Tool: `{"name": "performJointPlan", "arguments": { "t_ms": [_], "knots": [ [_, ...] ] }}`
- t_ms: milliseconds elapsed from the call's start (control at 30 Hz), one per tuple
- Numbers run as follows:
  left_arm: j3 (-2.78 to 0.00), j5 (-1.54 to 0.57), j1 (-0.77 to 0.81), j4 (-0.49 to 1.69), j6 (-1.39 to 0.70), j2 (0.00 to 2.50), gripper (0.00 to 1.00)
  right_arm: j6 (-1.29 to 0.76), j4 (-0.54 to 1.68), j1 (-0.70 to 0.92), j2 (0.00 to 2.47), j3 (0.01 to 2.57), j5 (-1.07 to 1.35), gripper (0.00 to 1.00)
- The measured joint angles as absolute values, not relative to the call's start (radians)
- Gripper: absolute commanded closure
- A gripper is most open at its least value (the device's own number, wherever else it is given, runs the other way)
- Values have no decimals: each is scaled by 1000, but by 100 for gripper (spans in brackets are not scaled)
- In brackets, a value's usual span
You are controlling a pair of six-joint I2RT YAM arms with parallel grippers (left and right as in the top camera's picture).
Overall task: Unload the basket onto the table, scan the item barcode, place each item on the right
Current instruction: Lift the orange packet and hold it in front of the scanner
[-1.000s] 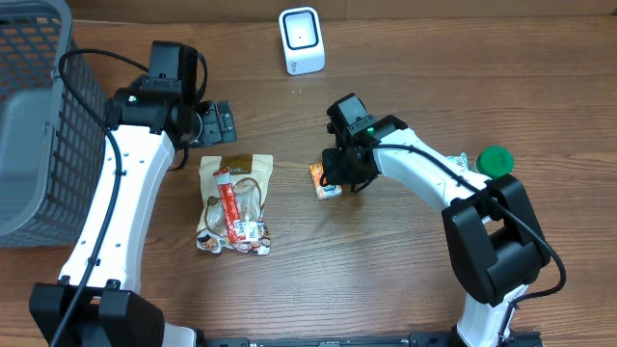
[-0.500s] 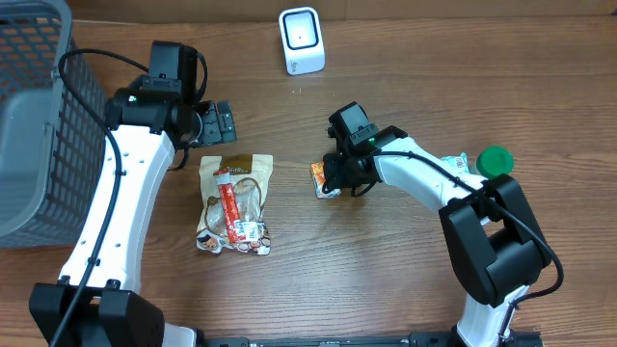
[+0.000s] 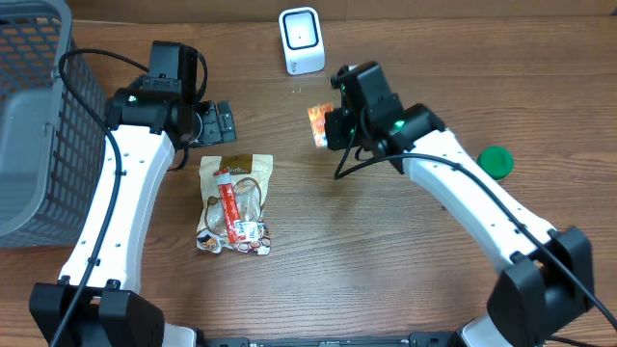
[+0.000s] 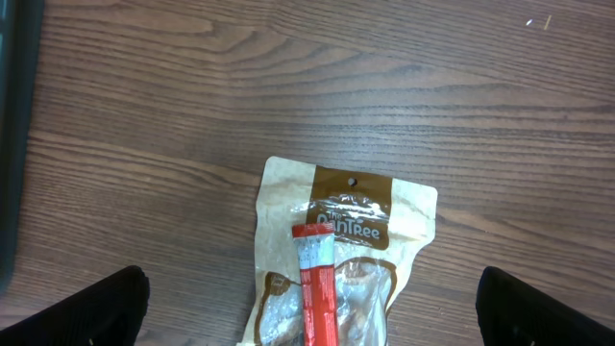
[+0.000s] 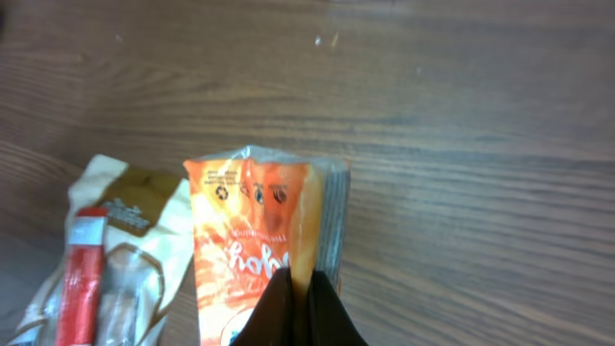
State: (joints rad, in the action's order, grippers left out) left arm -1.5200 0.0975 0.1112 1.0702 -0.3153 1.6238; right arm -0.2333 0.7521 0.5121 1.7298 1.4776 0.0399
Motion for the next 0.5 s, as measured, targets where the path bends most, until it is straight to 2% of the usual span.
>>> {"name": "performJointPlan", "arguments": {
  "t_ms": [300, 500],
  "knots": [
    [-1520, 97, 111, 1069, -315, 1624, 0, -160, 1126, 501, 1735, 1932, 34, 97],
    [-1520, 97, 111, 1070, -315, 1624, 0, -82, 1115, 492, 1747, 2045, -50, 96]
  ]
}}
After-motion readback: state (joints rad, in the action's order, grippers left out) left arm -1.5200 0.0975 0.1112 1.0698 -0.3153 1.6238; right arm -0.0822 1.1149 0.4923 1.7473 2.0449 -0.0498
